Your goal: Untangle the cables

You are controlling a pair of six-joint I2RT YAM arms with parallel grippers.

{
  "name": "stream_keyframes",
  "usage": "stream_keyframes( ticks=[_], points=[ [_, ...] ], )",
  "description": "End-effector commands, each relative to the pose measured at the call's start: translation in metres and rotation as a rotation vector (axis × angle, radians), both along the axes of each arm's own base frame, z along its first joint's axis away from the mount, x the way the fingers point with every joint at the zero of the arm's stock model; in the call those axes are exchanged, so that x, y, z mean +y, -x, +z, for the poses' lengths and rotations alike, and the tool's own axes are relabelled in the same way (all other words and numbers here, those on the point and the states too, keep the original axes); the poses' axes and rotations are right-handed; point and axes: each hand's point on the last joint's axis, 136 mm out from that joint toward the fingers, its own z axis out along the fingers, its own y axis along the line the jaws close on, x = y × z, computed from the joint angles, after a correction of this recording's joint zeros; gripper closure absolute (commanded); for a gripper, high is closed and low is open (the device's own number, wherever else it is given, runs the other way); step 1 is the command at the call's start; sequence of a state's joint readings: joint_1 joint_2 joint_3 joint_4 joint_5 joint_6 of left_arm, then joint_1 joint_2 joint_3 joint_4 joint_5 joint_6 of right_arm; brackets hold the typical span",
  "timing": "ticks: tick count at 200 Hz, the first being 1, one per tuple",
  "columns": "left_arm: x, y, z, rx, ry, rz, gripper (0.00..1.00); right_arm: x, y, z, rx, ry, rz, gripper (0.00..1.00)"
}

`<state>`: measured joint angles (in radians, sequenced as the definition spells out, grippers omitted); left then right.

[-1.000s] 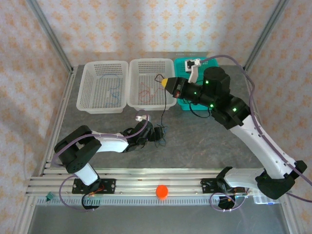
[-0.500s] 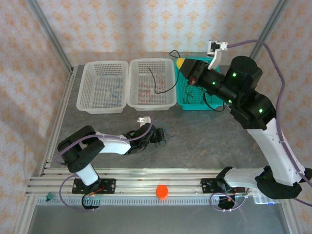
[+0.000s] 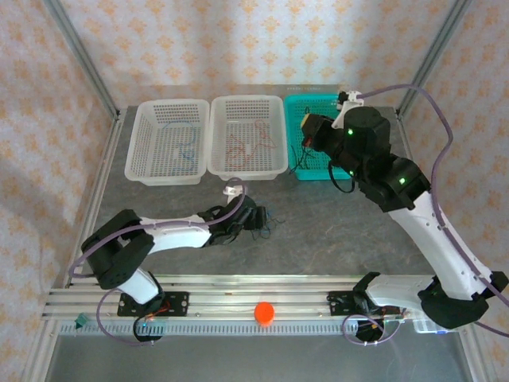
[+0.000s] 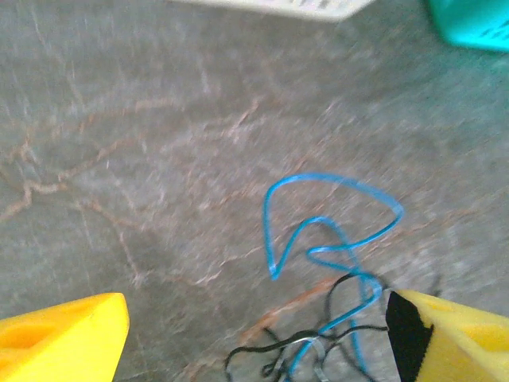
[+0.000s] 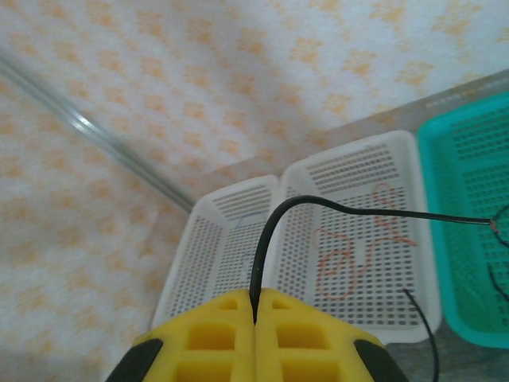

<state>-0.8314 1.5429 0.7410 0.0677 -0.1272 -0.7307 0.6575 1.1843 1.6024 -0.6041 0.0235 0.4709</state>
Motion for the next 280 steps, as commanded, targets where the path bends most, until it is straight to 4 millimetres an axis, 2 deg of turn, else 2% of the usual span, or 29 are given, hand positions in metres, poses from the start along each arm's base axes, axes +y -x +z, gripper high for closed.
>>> stream_keyframes(
  ticks=[1,78,100,121,168,197,224,247,280],
  points=[
    [0.011,-0.007,0.035,-0.071,-0.037,0.024,0.14,-0.020,-0.014,-0.004,0.001,0.027,-0.117,1.00],
    [0.026,-0.018,0.143,-0.291,0.056,0.064,0.13,-0.079,-0.054,-0.018,0.027,0.128,-0.349,1.00],
    [0.030,-0.026,0.168,-0.325,0.083,0.070,0.13,-0.096,-0.069,-0.029,0.054,0.132,-0.385,1.00],
    [0.032,-0.035,0.182,-0.339,0.116,0.077,0.13,-0.109,-0.084,-0.042,0.084,0.130,-0.397,1.00],
    [0.032,-0.058,0.196,-0.358,0.185,0.079,0.13,-0.143,-0.120,-0.076,0.136,0.146,-0.449,1.00],
    [0.020,-0.072,0.202,-0.364,0.184,0.038,0.13,-0.156,-0.150,-0.106,0.197,0.170,-0.446,1.00],
    [0.004,-0.082,0.204,-0.348,0.183,-0.001,0.13,-0.147,-0.181,-0.137,0.258,0.203,-0.368,1.00],
    [-0.004,-0.086,0.201,-0.333,0.201,-0.015,0.13,-0.130,-0.211,-0.176,0.335,0.253,-0.261,1.00],
    [-0.010,-0.088,0.188,-0.296,0.212,-0.020,0.13,-0.112,-0.243,-0.237,0.469,0.289,-0.146,1.00]
  ],
)
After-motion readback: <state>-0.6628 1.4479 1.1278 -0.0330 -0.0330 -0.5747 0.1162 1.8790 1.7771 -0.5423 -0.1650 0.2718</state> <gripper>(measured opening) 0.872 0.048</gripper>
